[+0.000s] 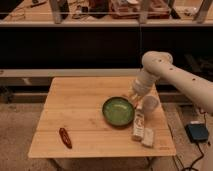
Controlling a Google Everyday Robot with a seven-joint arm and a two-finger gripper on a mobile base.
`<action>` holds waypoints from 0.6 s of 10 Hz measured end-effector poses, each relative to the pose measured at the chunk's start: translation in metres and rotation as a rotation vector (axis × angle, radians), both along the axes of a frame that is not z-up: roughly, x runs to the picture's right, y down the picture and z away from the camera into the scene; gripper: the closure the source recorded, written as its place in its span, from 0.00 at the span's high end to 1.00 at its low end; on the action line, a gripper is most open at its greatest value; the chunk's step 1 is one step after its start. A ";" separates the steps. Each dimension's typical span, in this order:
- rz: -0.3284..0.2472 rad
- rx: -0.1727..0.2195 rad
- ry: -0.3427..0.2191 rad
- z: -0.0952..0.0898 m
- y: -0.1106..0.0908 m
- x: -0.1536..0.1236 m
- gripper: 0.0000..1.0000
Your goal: Push the ceramic bowl across the table
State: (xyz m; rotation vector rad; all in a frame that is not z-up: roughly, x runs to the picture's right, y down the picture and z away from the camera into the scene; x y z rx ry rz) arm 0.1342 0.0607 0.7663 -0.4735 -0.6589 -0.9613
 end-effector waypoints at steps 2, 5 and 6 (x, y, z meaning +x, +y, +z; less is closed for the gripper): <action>-0.012 0.043 -0.051 0.015 0.011 -0.035 0.00; -0.037 0.047 -0.126 0.052 0.038 -0.072 0.00; -0.037 0.040 -0.144 0.061 0.043 -0.075 0.00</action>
